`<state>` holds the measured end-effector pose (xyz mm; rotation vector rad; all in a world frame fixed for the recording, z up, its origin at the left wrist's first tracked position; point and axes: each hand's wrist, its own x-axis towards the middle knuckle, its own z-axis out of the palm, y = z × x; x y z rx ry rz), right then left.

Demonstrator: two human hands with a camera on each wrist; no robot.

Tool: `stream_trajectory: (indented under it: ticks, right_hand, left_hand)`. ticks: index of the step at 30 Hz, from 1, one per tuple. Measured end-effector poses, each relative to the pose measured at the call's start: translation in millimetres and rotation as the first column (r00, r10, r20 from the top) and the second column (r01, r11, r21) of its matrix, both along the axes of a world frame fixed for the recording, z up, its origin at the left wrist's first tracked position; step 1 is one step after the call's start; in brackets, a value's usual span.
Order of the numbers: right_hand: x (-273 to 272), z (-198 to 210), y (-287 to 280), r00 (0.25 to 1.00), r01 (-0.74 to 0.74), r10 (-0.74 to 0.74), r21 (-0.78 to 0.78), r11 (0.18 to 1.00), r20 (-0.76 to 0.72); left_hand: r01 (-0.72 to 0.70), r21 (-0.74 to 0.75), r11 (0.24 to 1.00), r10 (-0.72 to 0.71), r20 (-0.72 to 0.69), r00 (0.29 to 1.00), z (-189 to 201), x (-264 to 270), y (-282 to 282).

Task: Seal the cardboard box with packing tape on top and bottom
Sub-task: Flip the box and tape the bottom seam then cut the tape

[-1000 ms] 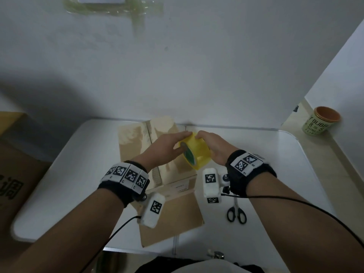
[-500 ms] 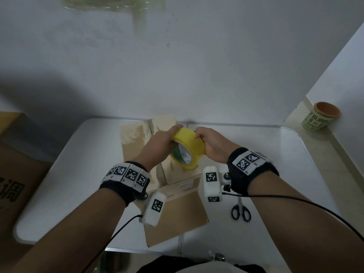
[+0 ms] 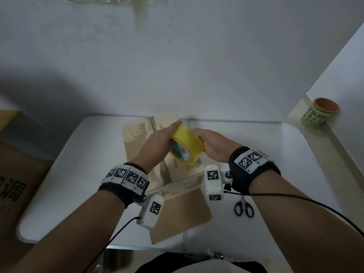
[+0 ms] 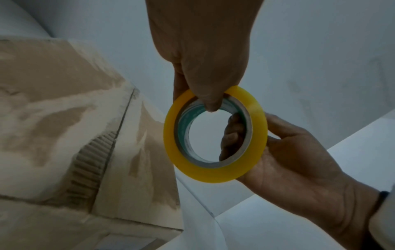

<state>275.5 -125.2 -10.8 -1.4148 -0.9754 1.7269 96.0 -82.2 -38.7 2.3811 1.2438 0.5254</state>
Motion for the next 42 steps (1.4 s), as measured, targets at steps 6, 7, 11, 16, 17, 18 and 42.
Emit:
stream_trajectory:
  ticks: [6,7,11,16,17,18,42]
  right_hand:
    - [2,2,-3,0.997,-0.009,0.007,-0.026,1.0,-0.076]
    - [2,2,-3,0.997,-0.012,0.009,-0.031,0.999,-0.081]
    - [2,4,-4,0.998,-0.066,0.066,-0.008,0.998,-0.017]
    - [5,-6,1,0.989,0.069,-0.073,0.034,0.997,0.132]
    - [6,-9,3,0.981,0.101,-0.104,0.029,0.995,0.162]
    - [7,-9,4,0.974,0.136,-0.138,0.026,0.99,0.177]
    - [19,-5,-5,0.919,-0.046,0.002,0.101,0.994,0.395]
  left_hand:
    - [-0.03,-0.12,0.992,0.042,0.099,0.994,-6,-5,6]
    - [-0.024,-0.151,0.988,0.043,0.124,0.991,-6,-5,6]
    - [0.02,-0.303,0.953,0.033,0.169,0.985,-8,-3,13]
    - [0.068,-0.105,0.992,-0.041,0.238,0.97,7,6,15]
    - [0.104,-0.037,0.994,-0.092,0.251,0.964,10,10,13]
    - [0.141,0.019,0.99,-0.141,0.231,0.963,12,14,10]
    - [0.309,0.405,0.861,-0.22,-0.251,0.943,24,43,-2]
